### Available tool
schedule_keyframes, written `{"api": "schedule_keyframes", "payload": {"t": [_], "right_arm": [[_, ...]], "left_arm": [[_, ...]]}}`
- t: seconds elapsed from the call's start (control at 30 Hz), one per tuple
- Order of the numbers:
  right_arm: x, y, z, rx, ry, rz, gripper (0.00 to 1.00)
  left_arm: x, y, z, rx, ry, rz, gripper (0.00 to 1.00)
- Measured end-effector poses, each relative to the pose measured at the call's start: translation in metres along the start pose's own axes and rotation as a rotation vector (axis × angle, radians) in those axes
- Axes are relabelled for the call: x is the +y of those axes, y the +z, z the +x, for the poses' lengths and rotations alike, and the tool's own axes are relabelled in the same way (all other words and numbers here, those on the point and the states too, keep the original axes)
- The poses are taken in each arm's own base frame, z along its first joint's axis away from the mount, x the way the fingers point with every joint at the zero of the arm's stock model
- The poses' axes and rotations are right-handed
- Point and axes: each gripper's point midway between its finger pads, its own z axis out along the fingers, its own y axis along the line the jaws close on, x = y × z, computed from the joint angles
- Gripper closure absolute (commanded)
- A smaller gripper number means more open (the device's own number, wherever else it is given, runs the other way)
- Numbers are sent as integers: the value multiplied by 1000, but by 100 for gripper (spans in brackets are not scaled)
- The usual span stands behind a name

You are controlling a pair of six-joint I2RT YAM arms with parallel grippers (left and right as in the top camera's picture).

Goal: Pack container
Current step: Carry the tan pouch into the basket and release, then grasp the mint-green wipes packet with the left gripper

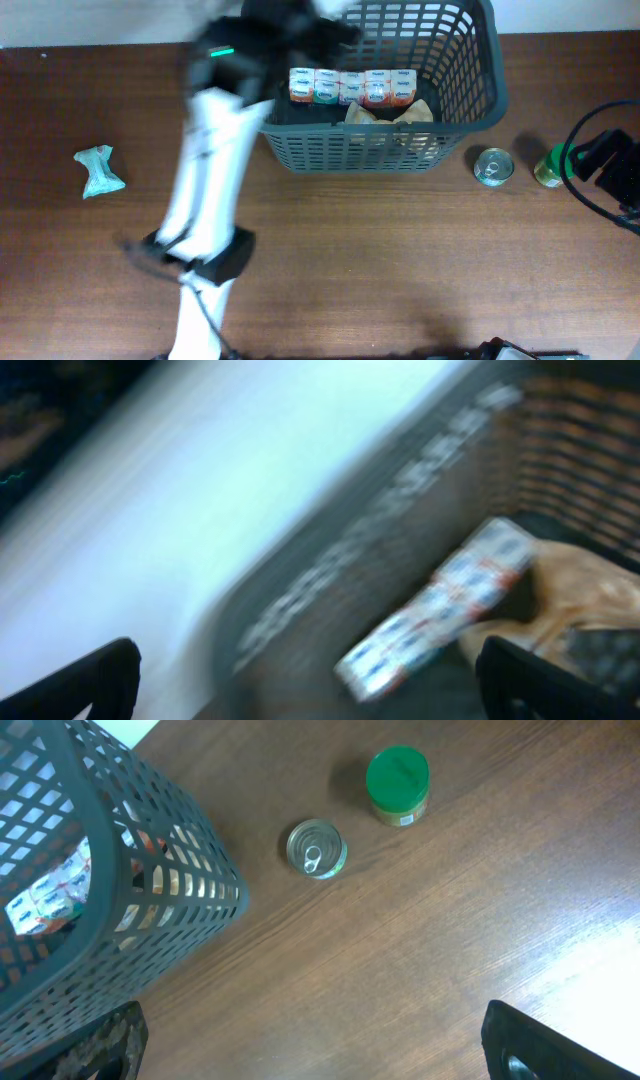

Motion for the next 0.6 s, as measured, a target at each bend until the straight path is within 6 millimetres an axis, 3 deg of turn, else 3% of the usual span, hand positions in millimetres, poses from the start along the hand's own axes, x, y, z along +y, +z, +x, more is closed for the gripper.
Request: {"api": "schedule_keyframes", "payload": {"t": [0.1,0.17,0.23,0.33,0.43,0.6], "right_arm": [[0,0,0,0,-1,0,1],[0,0,0,1,-1,1,1],[0,0,0,0,0,0,1],[0,0,0,0,0,0,1],[0,0,0,0,0,0,1],[0,0,0,0,0,0,1]], "left_arm": [[73,-82,43,102,-177,-199,1],[104,-110,95,246,-302,-286,1],[127,-106,135,354,-398,-322,1],[155,-73,226,597,-563,-327,1],[158,-47,311,813,-692,-275,1],[147,-22,441,1048,-891,-191,1]]}}
